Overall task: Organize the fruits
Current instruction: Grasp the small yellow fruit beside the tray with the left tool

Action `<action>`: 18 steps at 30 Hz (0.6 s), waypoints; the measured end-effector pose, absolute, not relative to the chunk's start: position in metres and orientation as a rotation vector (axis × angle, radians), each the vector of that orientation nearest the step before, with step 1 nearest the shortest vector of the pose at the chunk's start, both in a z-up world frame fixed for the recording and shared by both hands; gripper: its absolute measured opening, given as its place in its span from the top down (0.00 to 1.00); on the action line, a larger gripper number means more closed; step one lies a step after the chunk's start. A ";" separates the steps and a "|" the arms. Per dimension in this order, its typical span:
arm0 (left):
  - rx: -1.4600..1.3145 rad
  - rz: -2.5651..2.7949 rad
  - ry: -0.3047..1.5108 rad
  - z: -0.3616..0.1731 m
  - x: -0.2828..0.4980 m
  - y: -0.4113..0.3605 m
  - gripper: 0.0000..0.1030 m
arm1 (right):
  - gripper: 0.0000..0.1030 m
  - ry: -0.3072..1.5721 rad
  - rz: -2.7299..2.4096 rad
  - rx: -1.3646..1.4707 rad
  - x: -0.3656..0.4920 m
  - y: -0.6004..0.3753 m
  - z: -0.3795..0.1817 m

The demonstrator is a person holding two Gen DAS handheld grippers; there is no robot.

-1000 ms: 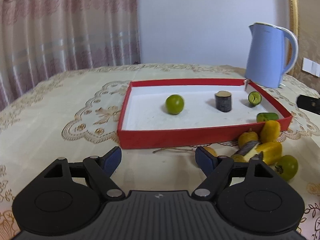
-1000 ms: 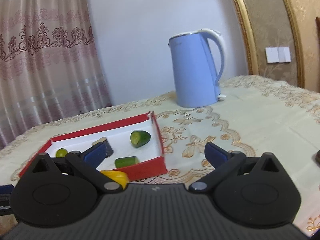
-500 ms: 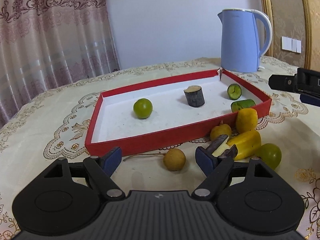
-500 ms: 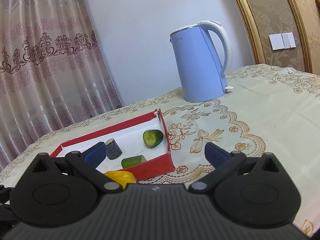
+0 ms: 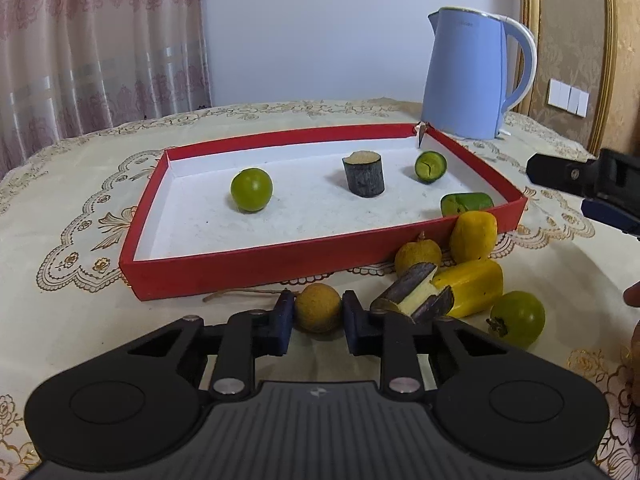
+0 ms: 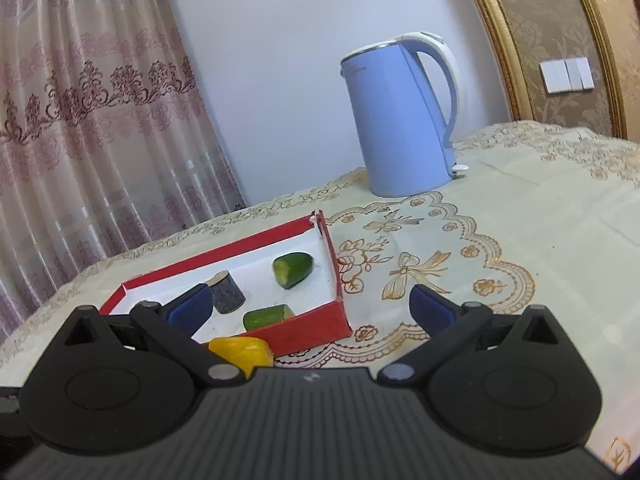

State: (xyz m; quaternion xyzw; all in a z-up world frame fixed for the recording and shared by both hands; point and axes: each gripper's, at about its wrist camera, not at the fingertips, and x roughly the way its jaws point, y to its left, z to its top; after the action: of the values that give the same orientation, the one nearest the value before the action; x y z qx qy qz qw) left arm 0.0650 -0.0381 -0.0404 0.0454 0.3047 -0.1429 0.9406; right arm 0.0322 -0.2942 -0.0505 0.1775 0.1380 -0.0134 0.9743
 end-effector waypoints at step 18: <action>0.092 -0.104 0.514 -0.034 0.041 -0.005 0.76 | 0.13 0.412 0.202 0.002 0.002 -0.243 -0.043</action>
State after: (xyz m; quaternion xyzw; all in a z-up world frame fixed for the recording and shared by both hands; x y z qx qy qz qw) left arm 0.0407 -0.0048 -0.0341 0.0457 0.2540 -0.0515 0.9648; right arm 0.0018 -0.2432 -0.0432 0.0012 0.2040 0.1002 0.9738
